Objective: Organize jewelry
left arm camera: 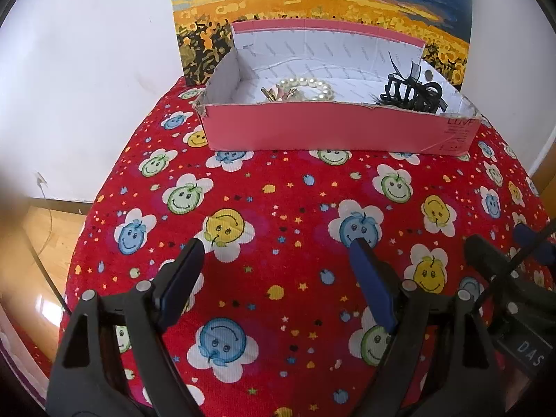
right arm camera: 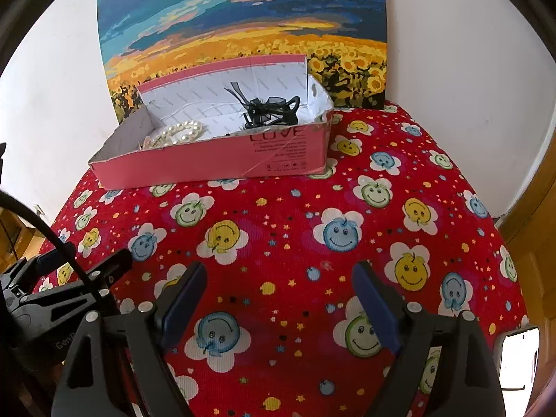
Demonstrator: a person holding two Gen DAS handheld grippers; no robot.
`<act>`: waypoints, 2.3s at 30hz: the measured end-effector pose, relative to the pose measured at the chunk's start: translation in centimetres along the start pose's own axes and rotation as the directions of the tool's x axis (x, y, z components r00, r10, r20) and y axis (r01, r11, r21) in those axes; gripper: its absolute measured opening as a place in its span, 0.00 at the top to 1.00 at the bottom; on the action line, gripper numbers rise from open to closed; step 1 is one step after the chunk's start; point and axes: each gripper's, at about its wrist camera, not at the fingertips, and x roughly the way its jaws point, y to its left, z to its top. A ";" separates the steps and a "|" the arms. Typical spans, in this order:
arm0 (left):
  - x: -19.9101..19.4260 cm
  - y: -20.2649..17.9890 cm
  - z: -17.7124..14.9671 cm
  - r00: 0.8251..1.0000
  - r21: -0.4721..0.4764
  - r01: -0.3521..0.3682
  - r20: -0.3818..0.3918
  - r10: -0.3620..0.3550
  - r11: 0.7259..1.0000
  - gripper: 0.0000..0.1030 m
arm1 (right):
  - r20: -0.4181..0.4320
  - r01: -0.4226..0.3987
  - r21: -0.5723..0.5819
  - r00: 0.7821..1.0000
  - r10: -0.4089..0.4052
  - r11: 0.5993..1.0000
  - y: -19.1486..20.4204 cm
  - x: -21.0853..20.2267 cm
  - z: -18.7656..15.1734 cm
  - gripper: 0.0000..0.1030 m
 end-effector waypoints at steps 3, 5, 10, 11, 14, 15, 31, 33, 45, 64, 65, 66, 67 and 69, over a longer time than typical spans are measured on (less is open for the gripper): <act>0.0 0.1 0.0 1.000 -0.005 0.005 0.001 -0.005 1.000 0.24 | -0.001 0.001 0.000 1.000 -0.001 1.000 0.0 0.0 0.0 0.15; 0.0 0.1 0.1 1.000 -0.006 0.005 0.003 -0.005 1.000 0.24 | -0.001 0.001 0.001 1.000 -0.001 1.000 0.0 0.0 0.0 0.15; -0.1 0.1 0.0 1.000 -0.010 0.006 0.005 -0.006 1.000 0.24 | -0.002 0.000 -0.002 1.000 0.000 1.000 0.1 0.1 -0.1 0.15; -0.1 0.1 0.0 1.000 -0.011 0.007 0.005 -0.007 1.000 0.24 | -0.002 -0.001 -0.002 1.000 0.001 1.000 0.0 0.1 -0.1 0.15; -0.2 0.1 0.0 1.000 -0.012 0.008 0.006 -0.008 1.000 0.24 | -0.003 -0.001 -0.001 1.000 0.001 1.000 0.1 0.1 -0.1 0.15; -0.2 0.1 0.0 1.000 -0.013 0.008 0.006 -0.008 1.000 0.24 | -0.004 -0.001 0.000 1.000 0.001 1.000 0.0 0.1 -0.1 0.15; -0.1 0.0 0.1 1.000 -0.014 0.005 0.007 -0.005 1.000 0.24 | -0.005 -0.001 0.001 1.000 0.001 1.000 0.1 0.2 -0.2 0.15; -0.1 -0.1 0.1 1.000 -0.014 0.005 0.007 -0.005 1.000 0.24 | -0.004 0.000 0.001 1.000 0.000 1.000 0.1 0.2 -0.2 0.15; -0.2 0.0 0.1 1.000 -0.016 0.008 0.008 -0.008 1.000 0.24 | -0.005 0.000 0.000 1.000 0.000 1.000 0.1 0.2 -0.1 0.15; -0.2 0.1 0.2 1.000 -0.019 0.011 0.005 -0.011 1.000 0.24 | -0.005 0.000 -0.001 1.000 0.000 1.000 0.1 0.2 -0.2 0.15; -0.2 0.1 0.2 1.000 -0.019 0.011 0.005 -0.010 1.000 0.24 | -0.005 0.000 0.000 1.000 0.000 1.000 0.1 0.2 -0.2 0.15; -0.2 0.2 0.2 1.000 -0.018 0.011 0.005 -0.011 1.000 0.24 | -0.005 0.000 0.000 1.000 0.000 1.000 0.1 0.2 -0.2 0.15; -0.2 0.2 0.2 1.000 -0.019 0.012 0.004 -0.012 1.000 0.24 | -0.005 0.001 0.001 1.000 -0.001 1.000 0.1 0.2 -0.2 0.15; -0.2 0.2 0.2 1.000 -0.021 0.014 0.001 -0.014 1.000 0.24 | -0.005 0.000 0.001 1.000 0.000 1.000 0.1 0.2 -0.2 0.15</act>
